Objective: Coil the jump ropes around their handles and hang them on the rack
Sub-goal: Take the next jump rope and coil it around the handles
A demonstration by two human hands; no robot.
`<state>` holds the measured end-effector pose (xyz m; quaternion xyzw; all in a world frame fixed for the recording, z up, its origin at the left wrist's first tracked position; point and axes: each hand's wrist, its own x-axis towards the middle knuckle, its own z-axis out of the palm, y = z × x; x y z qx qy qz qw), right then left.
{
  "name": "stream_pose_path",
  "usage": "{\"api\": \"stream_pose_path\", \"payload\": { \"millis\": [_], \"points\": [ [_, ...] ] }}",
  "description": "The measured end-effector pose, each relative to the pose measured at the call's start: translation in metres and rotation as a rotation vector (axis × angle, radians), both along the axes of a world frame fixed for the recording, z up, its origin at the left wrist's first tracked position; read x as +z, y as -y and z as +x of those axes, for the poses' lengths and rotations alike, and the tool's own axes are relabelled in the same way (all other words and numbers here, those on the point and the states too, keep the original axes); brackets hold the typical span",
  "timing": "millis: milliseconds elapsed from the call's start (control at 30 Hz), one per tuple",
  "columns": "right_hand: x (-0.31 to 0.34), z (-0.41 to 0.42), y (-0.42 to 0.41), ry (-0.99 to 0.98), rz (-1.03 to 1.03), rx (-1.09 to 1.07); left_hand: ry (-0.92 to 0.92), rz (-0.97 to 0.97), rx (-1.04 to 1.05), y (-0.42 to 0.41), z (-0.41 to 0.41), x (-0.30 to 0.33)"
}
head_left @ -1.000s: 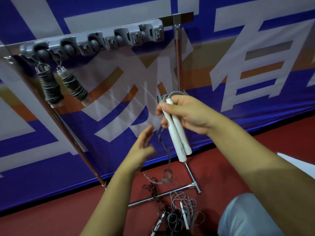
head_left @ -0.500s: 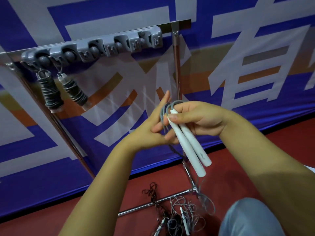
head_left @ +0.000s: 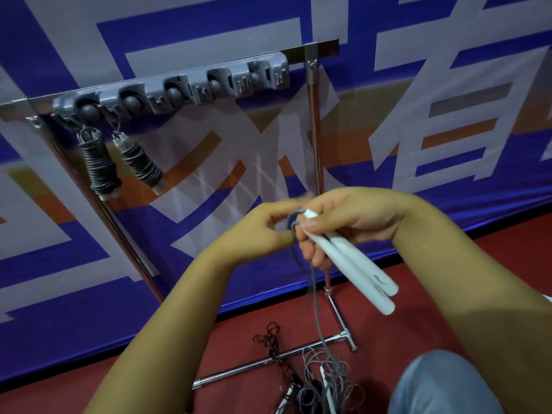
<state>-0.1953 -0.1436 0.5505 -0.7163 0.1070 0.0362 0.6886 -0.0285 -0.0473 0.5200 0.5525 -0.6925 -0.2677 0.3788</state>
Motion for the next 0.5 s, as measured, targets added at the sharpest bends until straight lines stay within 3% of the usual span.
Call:
{"api": "stream_pose_path", "payload": {
  "millis": [67,167,400,500],
  "points": [
    [0.000,-0.004,0.007,0.039,0.079,-0.006,-0.319,0.174,-0.080,-0.003,0.000,-0.003],
    [-0.004,-0.006,0.014,0.053,0.123,0.012,-0.598,0.335,-0.226,-0.003,0.004,-0.004],
    [-0.031,-0.004,0.022,0.140,0.115,0.041,-0.679,0.328,-0.197,-0.007,-0.007,0.008],
    [-0.036,-0.003,0.015,0.202,0.098,-0.026,-0.743,0.324,-0.058,-0.007,-0.015,0.020]
  ]
}}
